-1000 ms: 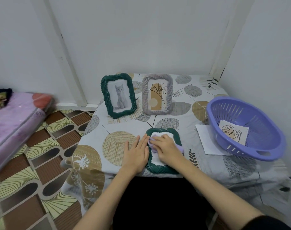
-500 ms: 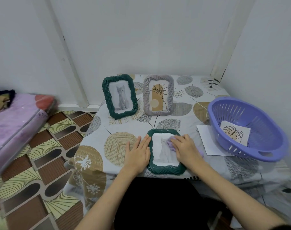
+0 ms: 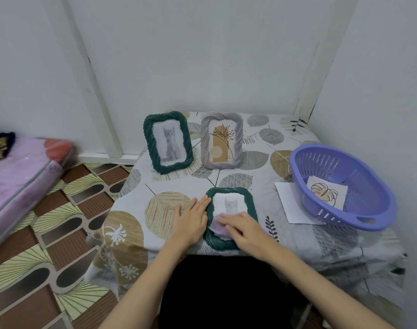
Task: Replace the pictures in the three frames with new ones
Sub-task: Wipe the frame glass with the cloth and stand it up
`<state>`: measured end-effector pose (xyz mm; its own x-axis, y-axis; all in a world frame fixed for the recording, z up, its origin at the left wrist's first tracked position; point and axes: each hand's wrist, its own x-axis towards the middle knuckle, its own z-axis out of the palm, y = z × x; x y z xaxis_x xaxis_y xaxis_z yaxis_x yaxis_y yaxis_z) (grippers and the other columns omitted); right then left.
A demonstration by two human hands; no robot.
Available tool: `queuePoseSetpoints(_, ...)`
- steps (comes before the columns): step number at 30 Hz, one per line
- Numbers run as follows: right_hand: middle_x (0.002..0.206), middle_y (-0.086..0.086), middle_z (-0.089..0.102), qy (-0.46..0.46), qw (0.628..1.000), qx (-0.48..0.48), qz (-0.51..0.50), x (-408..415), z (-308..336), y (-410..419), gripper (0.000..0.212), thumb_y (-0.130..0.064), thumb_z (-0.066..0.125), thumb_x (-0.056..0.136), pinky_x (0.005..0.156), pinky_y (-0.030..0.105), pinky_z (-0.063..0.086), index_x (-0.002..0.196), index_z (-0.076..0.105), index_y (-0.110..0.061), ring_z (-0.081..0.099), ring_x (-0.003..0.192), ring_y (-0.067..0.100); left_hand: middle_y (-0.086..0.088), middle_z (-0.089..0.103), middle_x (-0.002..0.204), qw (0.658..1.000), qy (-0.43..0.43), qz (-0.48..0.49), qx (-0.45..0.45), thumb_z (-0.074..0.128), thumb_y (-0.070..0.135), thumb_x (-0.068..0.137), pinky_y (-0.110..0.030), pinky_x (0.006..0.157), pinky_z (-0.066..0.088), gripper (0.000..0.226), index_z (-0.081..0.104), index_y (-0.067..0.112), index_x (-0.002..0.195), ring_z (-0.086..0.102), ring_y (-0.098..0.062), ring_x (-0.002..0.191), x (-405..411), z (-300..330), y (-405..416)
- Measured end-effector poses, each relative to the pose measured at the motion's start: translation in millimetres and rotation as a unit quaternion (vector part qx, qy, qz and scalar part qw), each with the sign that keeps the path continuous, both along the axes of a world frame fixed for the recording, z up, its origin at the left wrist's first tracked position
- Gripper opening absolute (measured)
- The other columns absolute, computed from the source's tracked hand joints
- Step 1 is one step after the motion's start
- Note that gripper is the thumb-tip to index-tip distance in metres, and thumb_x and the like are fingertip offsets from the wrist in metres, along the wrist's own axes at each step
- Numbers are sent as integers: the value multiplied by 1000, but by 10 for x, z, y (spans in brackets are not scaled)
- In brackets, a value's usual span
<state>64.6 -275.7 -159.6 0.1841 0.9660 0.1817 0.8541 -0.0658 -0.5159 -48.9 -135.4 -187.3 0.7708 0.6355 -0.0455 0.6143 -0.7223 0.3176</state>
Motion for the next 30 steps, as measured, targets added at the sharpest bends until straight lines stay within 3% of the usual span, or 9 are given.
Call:
queuePoseSetpoints(4, 116, 8, 52, -86, 973, -148, -152, 228, 126, -84, 69, -64, 30, 74, 92, 31, 29, 119, 58, -20, 40, 109, 24, 19, 13, 155, 1000, -7, 2, -4, 21, 27, 98, -46, 117, 2, 48, 12, 35, 145, 10, -6, 144, 2, 17, -38)
queuePoseSetpoints(6, 90, 4, 55, -49, 963, -188, -184, 241, 218, -73, 31, -55, 54, 77, 79, 30, 30, 77, 64, -25, 42, 93, 21, 18, 13, 155, 1000, -3, -3, -19, 21, 27, 99, -47, 117, 0, 48, 13, 34, 145, 9, -7, 144, -2, 2, -6)
queuePoseSetpoints(9, 78, 0, 61, 122, 966, -110, -198, 248, 303, -39, 15, -30, 71, 75, 70, 27, 39, 78, 65, -16, 52, 79, 16, 8, 16, 156, 990, -92, 35, -101, 22, 32, 100, -43, 117, -3, 46, 19, 25, 146, 8, -11, 145, 12, 55, 7)
queuePoseSetpoints(13, 86, 10, 67, 380, 893, 57, -235, 77, 364, 74, 21, -12, 75, 75, 69, 21, 47, 91, 66, -1, 59, 80, 17, -4, 52, 131, 841, -397, 170, -327, 34, 40, 97, -30, 105, 31, 49, 48, 6, 128, 47, -15, 120, 85, 349, -269)
queuePoseSetpoints(17, 87, 10, 66, 423, 882, 67, -196, -144, 352, 238, 27, -6, 74, 75, 66, 16, 48, 98, 66, 5, 59, 74, 12, -15, 65, 107, 738, -432, 238, -460, 50, 47, 89, -40, 86, 51, 49, 56, 1, 106, 62, -25, 98, 161, 464, -375)
queuePoseSetpoints(20, 86, 9, 66, 457, 862, 43, -216, -112, 331, 206, 23, -16, 70, 81, 59, 19, 48, 99, 66, -1, 60, 67, 13, -11, 56, 111, 758, -418, 302, -399, 33, 29, 100, -33, 80, 45, 38, 47, -3, 113, 53, -24, 99, 42, 507, -176)
queuePoseSetpoints(24, 111, 19, 56, 101, 911, -86, -391, 145, 127, 86, 45, -39, 54, 88, 85, 38, 44, 104, 59, 3, 54, 103, 34, -22, 54, 118, 898, -284, 256, -218, 25, 31, 100, -38, 89, 42, 43, 46, -4, 114, 51, -28, 98, -258, 456, 322)
queuePoseSetpoints(27, 120, 14, 47, 30, 898, -154, -410, 151, 29, 85, 52, -50, 52, 85, 92, 39, 41, 110, 56, -4, 46, 112, 34, -24, 52, 127, 968, -129, 190, -104, 29, 31, 100, -44, 92, 42, 38, 41, 2, 122, 53, -33, 107, -410, 372, 523)
queuePoseSetpoints(30, 119, 14, 49, 33, 896, -130, -424, 140, -29, 137, 48, -45, 59, 83, 93, 39, 41, 109, 56, -5, 48, 112, 33, -3, 26, 153, 982, -56, 132, 121, 27, 31, 98, -46, 110, 27, 49, 24, 16, 144, 30, -25, 138, -501, 240, 537)
